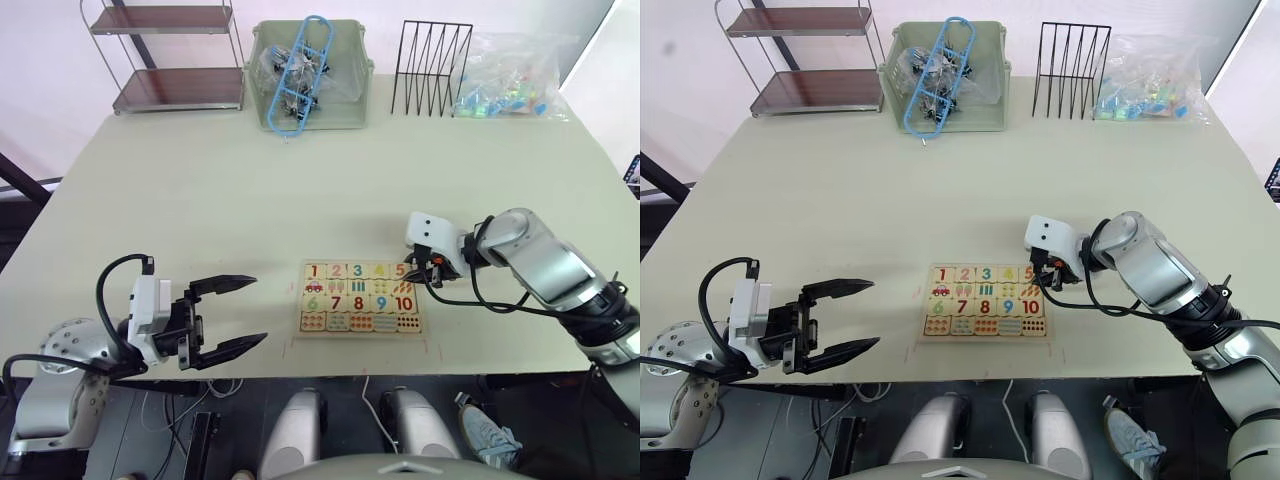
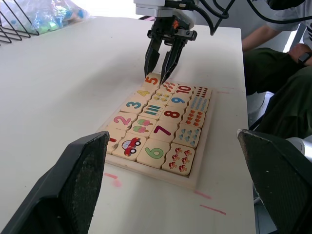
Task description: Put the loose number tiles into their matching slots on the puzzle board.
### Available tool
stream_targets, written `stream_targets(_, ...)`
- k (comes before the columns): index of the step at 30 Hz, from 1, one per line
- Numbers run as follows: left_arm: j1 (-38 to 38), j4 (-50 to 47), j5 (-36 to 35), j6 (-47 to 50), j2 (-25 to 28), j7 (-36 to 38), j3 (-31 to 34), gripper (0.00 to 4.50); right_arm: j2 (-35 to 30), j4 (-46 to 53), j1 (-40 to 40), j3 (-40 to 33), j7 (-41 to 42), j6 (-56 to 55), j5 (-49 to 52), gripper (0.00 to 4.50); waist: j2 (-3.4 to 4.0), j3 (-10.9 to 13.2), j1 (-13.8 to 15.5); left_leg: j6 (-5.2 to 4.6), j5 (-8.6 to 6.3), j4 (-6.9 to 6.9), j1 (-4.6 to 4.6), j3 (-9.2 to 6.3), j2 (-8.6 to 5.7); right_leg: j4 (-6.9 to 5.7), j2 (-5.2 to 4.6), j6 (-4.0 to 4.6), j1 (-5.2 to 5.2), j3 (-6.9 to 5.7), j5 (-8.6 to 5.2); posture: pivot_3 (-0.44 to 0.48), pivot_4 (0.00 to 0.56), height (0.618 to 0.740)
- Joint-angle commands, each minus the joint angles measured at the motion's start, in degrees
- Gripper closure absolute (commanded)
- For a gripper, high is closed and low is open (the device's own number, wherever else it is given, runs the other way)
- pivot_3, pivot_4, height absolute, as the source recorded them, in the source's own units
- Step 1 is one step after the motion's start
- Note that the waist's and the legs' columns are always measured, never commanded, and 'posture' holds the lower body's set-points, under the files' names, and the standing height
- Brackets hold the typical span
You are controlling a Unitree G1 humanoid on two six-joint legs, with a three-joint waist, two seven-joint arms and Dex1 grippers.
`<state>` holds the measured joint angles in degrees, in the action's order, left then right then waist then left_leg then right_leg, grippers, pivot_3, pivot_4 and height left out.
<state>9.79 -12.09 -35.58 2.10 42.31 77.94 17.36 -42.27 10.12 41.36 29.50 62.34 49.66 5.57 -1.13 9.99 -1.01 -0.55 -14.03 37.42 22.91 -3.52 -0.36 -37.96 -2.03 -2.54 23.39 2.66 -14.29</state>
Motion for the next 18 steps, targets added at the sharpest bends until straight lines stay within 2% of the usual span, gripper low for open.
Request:
stream_targets(1, 0.1, -0.7, -0.5, -0.4, 0.1, 0.2, 0.2, 0.0, -0.5, 1.1, -0.2, 0.0, 0.4, 0.1, -0.4, 3.64, 0.0, 0.0, 0.0, 0.0, 0.0, 0.0, 0.0, 0.0, 0.0, 0.0, 0.0, 0.0, 0.0, 0.0, 0.0, 0.0, 0.15, 0.739)
stream_targets(8, -0.3, -0.7, -0.4, -0.3, 0.1, 0.0, 0.0, 0.0, -0.8, 1.2, -0.3, 0.1, 0.8, -0.3, -0.5, 3.64, 0.0, 0.0, 0.0, 0.0, 0.0, 0.0, 0.0, 0.0, 0.0, 0.0, 0.0, 0.0, 0.0, 0.0, 0.0, 0.0, 0.15, 0.739)
stream_targets(9, -0.4, -0.6, -0.4, -0.3, 0.1, -0.1, -0.1, 0.0, -0.9, 1.1, -0.3, 0.1, 0.9, -0.6, -0.6, 2.84, 0.0, 0.0, 0.0, 0.0, 0.0, 0.0, 0.0, 0.01, 0.0, 0.0, -0.01, 0.0, 0.0, 0.0, 0.0, 0.0, 0.15, 0.739)
stream_targets(10, -0.5, -0.6, -0.3, -0.3, 0.0, -0.1, -0.2, 0.0, -0.9, 1.0, -0.3, 0.1, 1.1, -0.8, -0.6, 2.5, 0.0, 0.0, 0.0, 0.0, 0.0, 0.0, 0.0, 0.0, 0.0, 0.0, 0.0, 0.0, 0.0, 0.0, 0.0, 0.0, 0.15, 0.739)
stream_targets(11, -0.5, -0.6, -0.3, -0.3, 0.0, -0.2, -0.2, 0.0, -1.0, 1.0, -0.3, 0.2, 1.2, -0.9, -0.7, 2.5, 0.0, 0.0, 0.0, 0.0, 0.0, 0.0, 0.0, 0.0, 0.0, 0.0, 0.0, 0.0, 0.0, 0.0, 0.0, 0.0, 0.15, 0.739)
stream_targets(12, -0.6, -0.6, -0.2, -0.3, 0.0, -0.2, -0.2, 0.0, -1.0, 1.0, -0.3, 0.1, 1.2, -1.0, -0.7, 1.77, 0.0, 0.0, 0.0, 0.0, 0.0, 0.0, 0.0, 0.0, 0.0, 0.0, 0.0, 0.0, 0.0, 0.0, 0.0, 0.0, 0.15, 0.739)
stream_targets(13, -0.6, -0.6, -0.2, -0.3, -0.1, -0.3, -0.3, 0.0, -1.0, 1.0, -0.3, 0.1, 1.3, -1.0, -0.8, 1.49, 0.0, 0.0, 0.0, 0.0, 0.0, 0.0, 0.0, 0.0, 0.0, 0.0, 0.0, 0.0, 0.0, 0.0, 0.0, 0.0, 0.15, 0.739)
stream_targets(16, -0.7, -0.7, -0.2, -0.3, -0.1, -0.4, -0.4, 0.0, -1.1, 0.8, -0.2, 0.0, 1.4, -1.3, -1.0, 0.07, 0.0, 0.0, 0.0, 0.0, 0.0, 0.0, 0.0, 0.0, 0.0, 0.0, 0.0, 0.0, 0.0, 0.0, 0.0, 0.0, 0.15, 0.739)
stream_targets(18, -0.7, -0.6, -0.3, -0.3, -0.1, -0.4, -0.4, 0.0, -1.2, 0.6, -0.1, -0.1, 1.5, -1.4, -1.0, 0.07, 0.0, 0.0, 0.0, 0.0, 0.0, 0.0, 0.0, 0.0, 0.0, 0.0, 0.0, 0.0, 0.0, 0.0, 0.0, 0.0, 0.15, 0.739)
